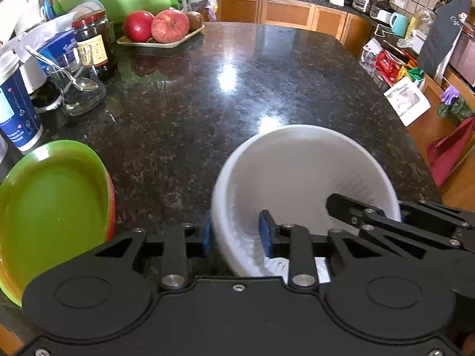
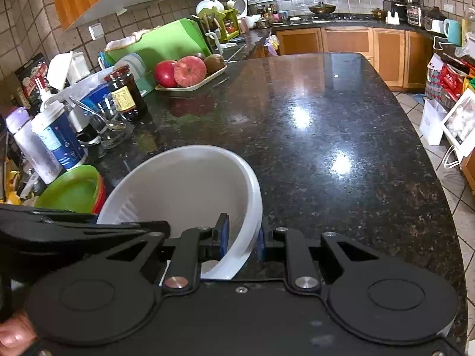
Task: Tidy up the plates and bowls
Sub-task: 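Lift the stacked white bowls with both tools and carry them over the green plate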
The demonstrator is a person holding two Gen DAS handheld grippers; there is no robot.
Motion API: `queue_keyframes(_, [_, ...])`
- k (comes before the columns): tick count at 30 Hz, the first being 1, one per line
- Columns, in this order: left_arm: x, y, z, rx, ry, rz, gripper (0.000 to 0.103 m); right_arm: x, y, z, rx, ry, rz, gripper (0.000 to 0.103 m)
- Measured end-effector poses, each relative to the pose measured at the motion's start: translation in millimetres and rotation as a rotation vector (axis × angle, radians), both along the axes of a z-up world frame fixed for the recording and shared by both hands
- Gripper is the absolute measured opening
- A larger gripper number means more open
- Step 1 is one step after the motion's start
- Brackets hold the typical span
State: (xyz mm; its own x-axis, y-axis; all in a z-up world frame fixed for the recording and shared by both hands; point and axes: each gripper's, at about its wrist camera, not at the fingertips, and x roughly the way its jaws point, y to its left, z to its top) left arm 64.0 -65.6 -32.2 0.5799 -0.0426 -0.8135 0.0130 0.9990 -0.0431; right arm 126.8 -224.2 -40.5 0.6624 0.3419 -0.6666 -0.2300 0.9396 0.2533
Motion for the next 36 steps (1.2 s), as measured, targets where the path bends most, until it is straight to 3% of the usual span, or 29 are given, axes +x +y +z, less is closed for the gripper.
queue_keyframes(8, [-10.2,-2.5,1.0,-0.043,0.013,0.009,0.038,-16.7,-10.4,3.2,0.021,-0.013,0.006,0.02])
queue_keyframes(21, [-35.0,-9.4,17.8,0.002,-0.02,0.015,0.038,-39.7,-9.1,16.0,0.05,-0.049,0.025,0.02])
queue_keyframes(29, [-48.3,21.3,31.0,0.017,-0.05,0.036,0.038,-44.8,29.1,30.6,0.046,-0.08,0.073,0.02])
queue_keyframes(36, [-56.2,79.3,44.1,0.046,-0.073,0.073,0.038,-40.2,97.9,41.8,0.048,-0.102,0.138,0.02])
